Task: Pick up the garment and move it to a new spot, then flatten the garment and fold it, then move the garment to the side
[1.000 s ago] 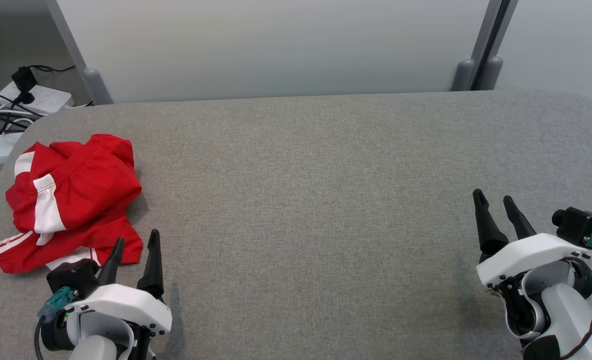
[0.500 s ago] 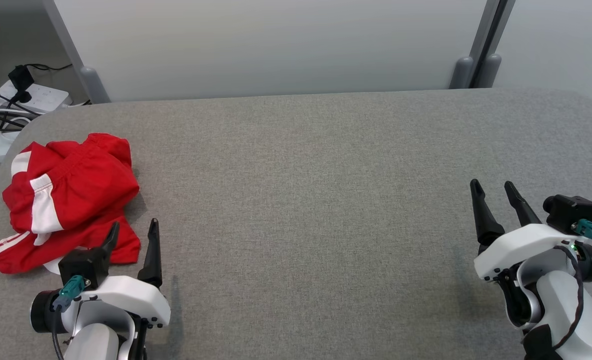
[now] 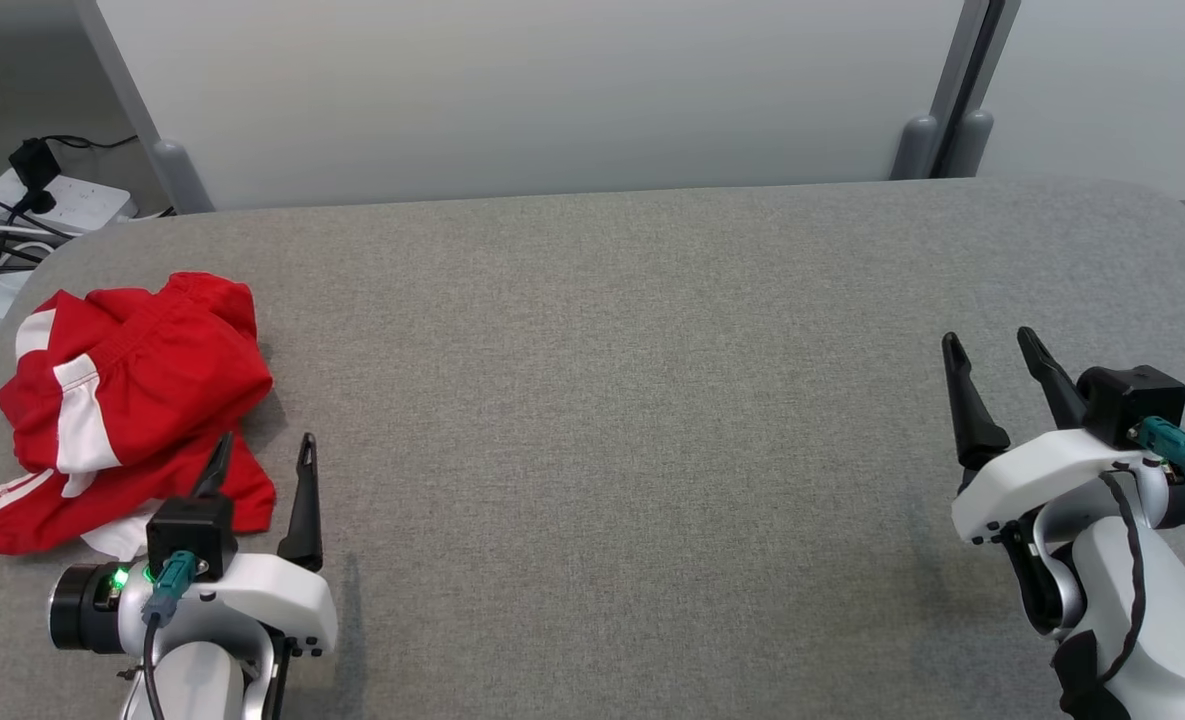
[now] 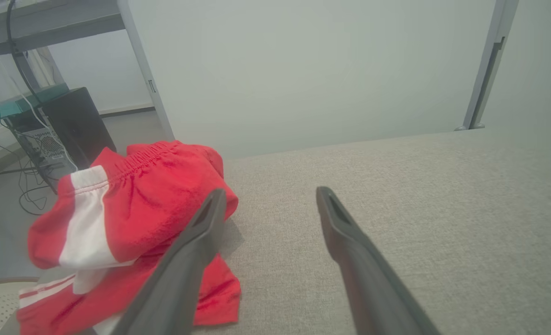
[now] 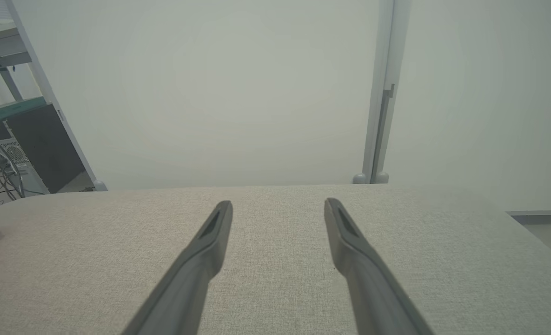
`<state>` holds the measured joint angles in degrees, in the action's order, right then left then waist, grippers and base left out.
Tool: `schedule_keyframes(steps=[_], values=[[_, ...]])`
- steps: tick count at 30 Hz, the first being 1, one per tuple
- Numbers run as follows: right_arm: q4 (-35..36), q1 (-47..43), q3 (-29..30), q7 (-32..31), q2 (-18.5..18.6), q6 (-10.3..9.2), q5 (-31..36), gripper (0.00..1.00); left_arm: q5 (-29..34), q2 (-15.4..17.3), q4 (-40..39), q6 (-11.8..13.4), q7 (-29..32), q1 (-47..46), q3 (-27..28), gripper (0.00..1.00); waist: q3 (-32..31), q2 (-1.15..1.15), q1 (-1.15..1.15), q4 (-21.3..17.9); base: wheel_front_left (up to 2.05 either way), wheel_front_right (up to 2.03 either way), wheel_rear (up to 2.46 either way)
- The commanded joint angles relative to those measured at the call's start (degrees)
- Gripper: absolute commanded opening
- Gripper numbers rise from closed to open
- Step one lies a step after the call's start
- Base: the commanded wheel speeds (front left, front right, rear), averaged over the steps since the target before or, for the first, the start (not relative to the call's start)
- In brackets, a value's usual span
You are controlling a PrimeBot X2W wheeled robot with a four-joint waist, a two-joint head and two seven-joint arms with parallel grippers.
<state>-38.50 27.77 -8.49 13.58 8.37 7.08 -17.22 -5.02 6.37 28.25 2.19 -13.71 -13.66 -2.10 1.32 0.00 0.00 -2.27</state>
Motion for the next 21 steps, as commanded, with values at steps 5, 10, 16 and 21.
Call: schedule_keyframes(steps=[5, 10, 16, 21], values=[[0.30, 2.62, -1.04, 1.41, 0.41, 0.41, 3.12, 1.00, 3.14, 1.28, -1.00, 1.16, -1.29, -4.02, 2.56, 1.00, 0.00, 0.00, 0.00, -0.16, 0.00, 0.00, 0.00], [0.16, 2.25, -0.10, 1.41, 0.25, 0.41, 3.15, 1.00, 2.81, 0.96, -0.63, 1.42, -1.29, -3.67, 3.56, 1.00, -0.04, 0.00, 0.00, -0.17, 0.00, 0.00, 0.00], [0.10, 2.07, 0.85, 1.41, 0.06, 0.41, 3.36, 1.00, 3.00, 0.82, -0.38, 1.36, -1.29, -3.34, 4.21, 1.00, -0.08, 0.00, 0.00, -0.17, 0.00, 0.00, 0.00], [0.12, 2.11, 0.42, 1.41, -0.13, 0.41, 3.40, 1.00, 3.18, 0.64, -0.33, 1.27, -1.29, -3.49, 4.48, 1.00, -0.01, 0.00, 0.00, 0.06, 0.00, 0.00, 0.00]])
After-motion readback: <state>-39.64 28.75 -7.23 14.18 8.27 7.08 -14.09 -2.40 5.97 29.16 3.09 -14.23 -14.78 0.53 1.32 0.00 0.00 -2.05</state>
